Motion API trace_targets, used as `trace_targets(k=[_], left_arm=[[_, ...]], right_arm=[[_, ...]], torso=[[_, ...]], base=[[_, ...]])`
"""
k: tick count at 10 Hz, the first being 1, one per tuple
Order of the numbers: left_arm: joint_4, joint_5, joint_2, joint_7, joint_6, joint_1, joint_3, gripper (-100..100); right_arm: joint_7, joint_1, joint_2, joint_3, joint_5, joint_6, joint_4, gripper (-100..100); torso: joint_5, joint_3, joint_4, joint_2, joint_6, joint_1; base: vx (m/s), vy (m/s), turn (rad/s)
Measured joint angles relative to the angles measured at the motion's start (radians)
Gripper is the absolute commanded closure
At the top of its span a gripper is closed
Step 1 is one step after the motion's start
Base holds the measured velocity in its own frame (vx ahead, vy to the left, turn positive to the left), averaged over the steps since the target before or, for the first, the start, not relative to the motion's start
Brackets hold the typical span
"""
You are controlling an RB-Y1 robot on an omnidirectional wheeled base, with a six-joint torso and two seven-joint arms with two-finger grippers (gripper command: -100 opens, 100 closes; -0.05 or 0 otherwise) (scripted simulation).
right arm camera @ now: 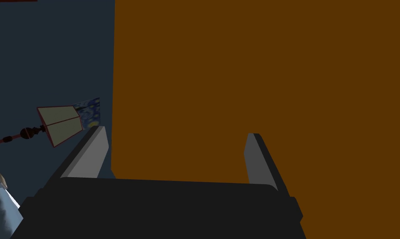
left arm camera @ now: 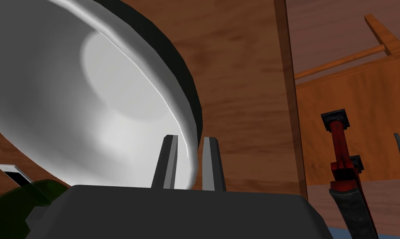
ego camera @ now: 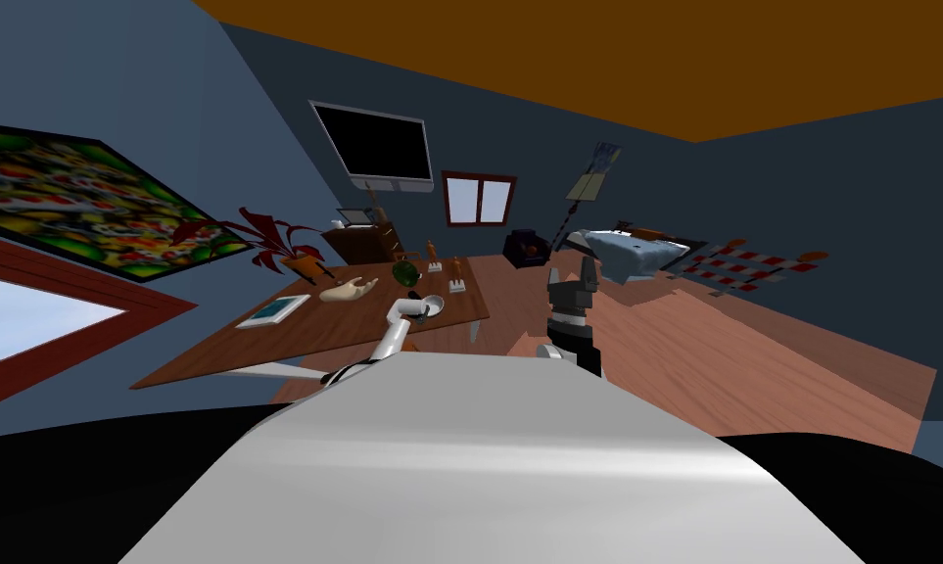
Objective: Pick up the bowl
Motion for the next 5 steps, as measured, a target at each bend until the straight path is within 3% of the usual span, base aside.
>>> trace_targets(k=[1, 4, 5], left_arm=[[0.0, 0.0, 0.0, 0.0, 0.0, 0.0, 0.0, 100], [-0.059, 0.009, 0.007, -0.006, 0.055, 0.002, 0.008, 100], [-0.062, 0.009, 0.008, -0.007, 0.06, 0.003, 0.008, 0]], right_arm=[[0.0, 0.0, 0.0, 0.0, 0.0, 0.0, 0.0, 0], [0.0, 0.0, 0.0, 0.0, 0.0, 0.0, 0.0, 0], [0.0, 0.0, 0.0, 0.0, 0.0, 0.0, 0.0, 0]], torso=[[0.0, 0.0, 0.0, 0.0, 0.0, 0.0], [-0.001, 0.003, 0.001, 0.004, -0.001, -0.001], [0.0, 0.002, 0.001, 0.003, 0.0, -0.001]], base=[[-0.021, -0.008, 0.02], [-0.027, -0.011, 0.011], [0.0, 0.0, 0.0]])
